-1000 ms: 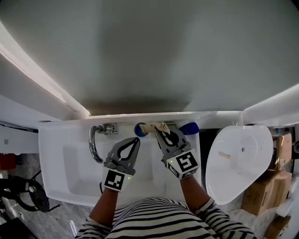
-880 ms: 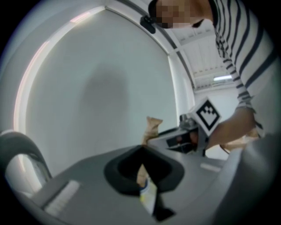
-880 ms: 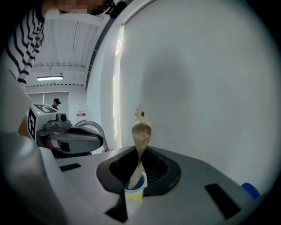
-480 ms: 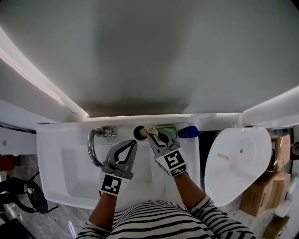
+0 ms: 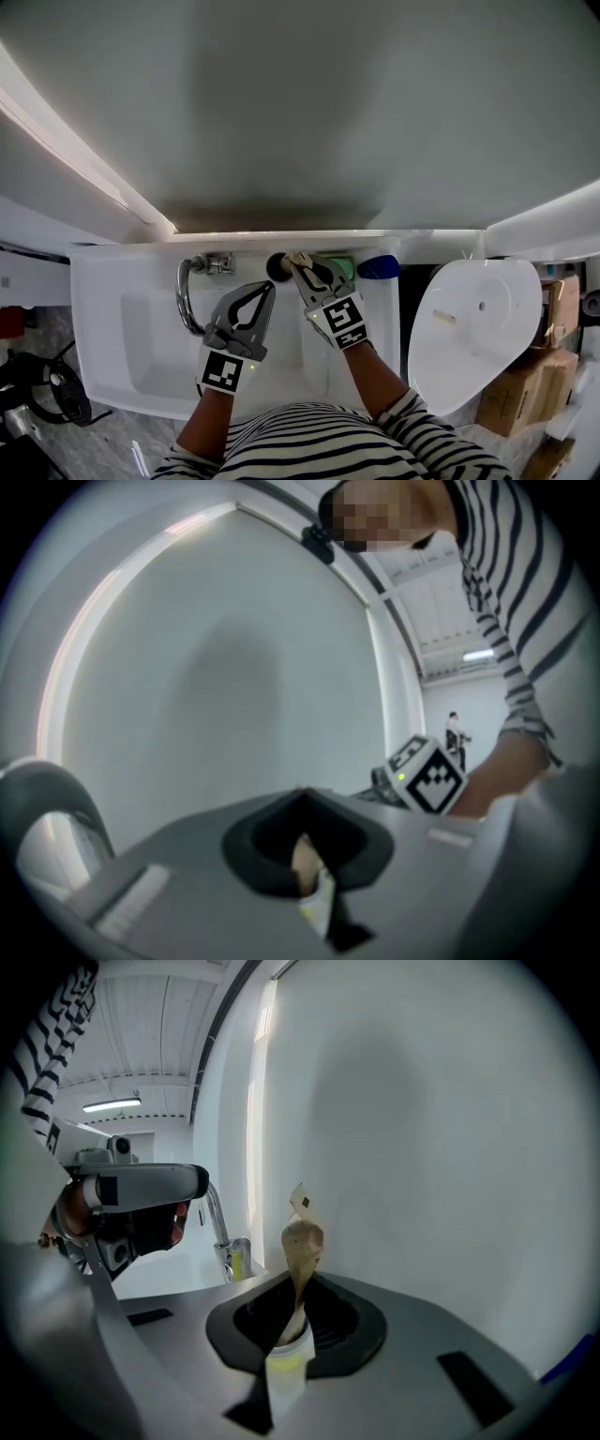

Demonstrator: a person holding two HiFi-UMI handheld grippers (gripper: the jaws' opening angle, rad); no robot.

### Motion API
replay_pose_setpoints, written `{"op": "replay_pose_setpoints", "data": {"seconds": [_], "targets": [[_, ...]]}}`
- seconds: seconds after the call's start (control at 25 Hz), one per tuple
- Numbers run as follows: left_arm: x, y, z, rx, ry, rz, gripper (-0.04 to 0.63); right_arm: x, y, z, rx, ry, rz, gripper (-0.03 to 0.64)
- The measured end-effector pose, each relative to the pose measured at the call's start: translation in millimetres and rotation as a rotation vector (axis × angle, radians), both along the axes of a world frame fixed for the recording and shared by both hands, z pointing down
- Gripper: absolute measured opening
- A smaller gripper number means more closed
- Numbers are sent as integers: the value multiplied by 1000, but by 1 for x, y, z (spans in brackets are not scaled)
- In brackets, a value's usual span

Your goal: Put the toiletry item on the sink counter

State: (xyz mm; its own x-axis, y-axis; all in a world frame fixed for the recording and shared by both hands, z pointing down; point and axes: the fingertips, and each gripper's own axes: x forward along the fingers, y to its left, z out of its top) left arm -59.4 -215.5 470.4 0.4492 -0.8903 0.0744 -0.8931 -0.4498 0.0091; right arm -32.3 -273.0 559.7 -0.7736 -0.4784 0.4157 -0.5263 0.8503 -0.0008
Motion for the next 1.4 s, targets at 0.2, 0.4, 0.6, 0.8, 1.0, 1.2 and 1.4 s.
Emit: {"op": "replay_pose_setpoints", "data": {"seconds": [0.2,0.4,0.6,0.8,1.0,1.2,1.4], "targets": [[1,0,-3,0,26,-4,9,2,-2,4,3,-4,11,31],[2,0,-3,-5,22,-2,9,1,-2,3,7,-5,8,31],[2,-2,-5,-6,42,-8,9,-1,0,1,3,-13,2,32],[1,-2,-5,-7,45,-5,9,1,2,1,-6,-20,6,92],[1,-2,-6,-3,53,-7,9,2,2,1,-13,-27,7,145],[2,-2,-6,-3,53,0,9,7,4,-1,-26,-44,28,164],[3,0,-4,-13,45,8,9,14,5,-7,-32,-71,48,167]]}}
